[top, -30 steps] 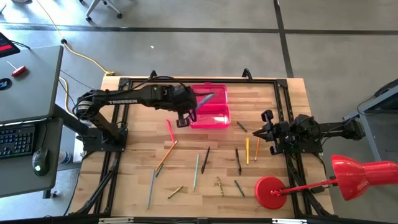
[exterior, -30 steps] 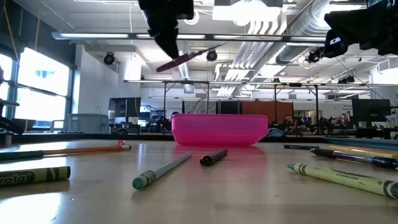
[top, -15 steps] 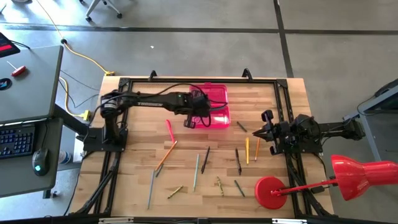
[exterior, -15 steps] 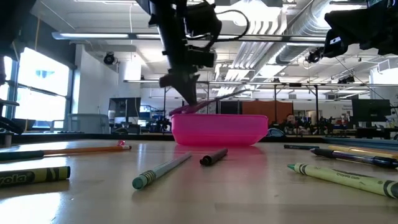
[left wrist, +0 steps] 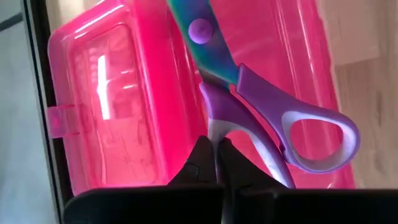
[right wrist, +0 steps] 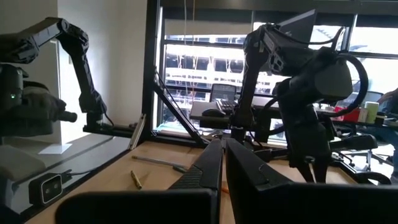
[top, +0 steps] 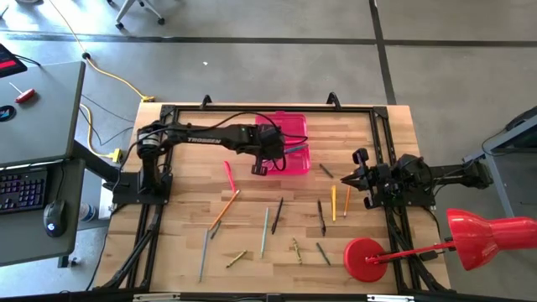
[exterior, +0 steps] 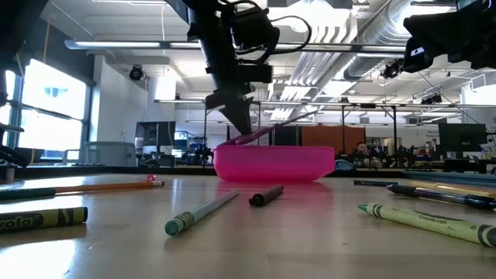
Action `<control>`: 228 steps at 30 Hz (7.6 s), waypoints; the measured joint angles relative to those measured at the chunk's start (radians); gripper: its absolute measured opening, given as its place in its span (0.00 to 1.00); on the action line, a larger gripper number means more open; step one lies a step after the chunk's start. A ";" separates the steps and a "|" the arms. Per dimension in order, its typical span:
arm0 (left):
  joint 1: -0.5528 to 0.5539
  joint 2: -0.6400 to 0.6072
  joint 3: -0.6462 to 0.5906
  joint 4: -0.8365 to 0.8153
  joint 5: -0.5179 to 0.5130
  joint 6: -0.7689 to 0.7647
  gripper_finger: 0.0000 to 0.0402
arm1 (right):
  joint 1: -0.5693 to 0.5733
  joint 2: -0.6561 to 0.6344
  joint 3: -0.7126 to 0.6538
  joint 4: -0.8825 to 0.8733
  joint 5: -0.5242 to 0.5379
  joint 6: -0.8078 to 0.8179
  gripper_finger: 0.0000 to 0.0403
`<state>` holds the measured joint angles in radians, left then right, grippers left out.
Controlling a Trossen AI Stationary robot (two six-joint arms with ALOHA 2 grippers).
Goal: Pick & place school supplies into a supply box
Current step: Put the purple scissors into the pink supply box, then put the top right dark green crayon into the pink supply box
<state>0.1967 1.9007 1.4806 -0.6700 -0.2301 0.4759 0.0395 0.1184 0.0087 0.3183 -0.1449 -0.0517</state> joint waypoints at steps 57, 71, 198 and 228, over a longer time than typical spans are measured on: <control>0.013 0.153 0.248 -0.456 -0.088 -0.193 0.06 | 0.000 0.000 0.000 -0.007 0.000 0.000 0.00; -0.003 0.152 0.237 -0.532 0.022 -0.115 0.07 | 0.000 0.000 0.000 -0.007 0.000 0.000 0.00; -0.279 -0.750 -0.548 -0.152 0.078 -1.019 0.29 | 0.000 0.077 0.000 -0.133 0.454 0.008 0.08; -0.348 -0.854 -0.742 0.359 -0.516 -1.086 0.29 | 0.000 0.878 0.000 0.061 0.681 0.440 0.24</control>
<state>-0.1513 1.0466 0.7383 -0.3114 -0.7458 -0.6106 0.0395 0.9967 0.0086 0.3794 0.5360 0.3884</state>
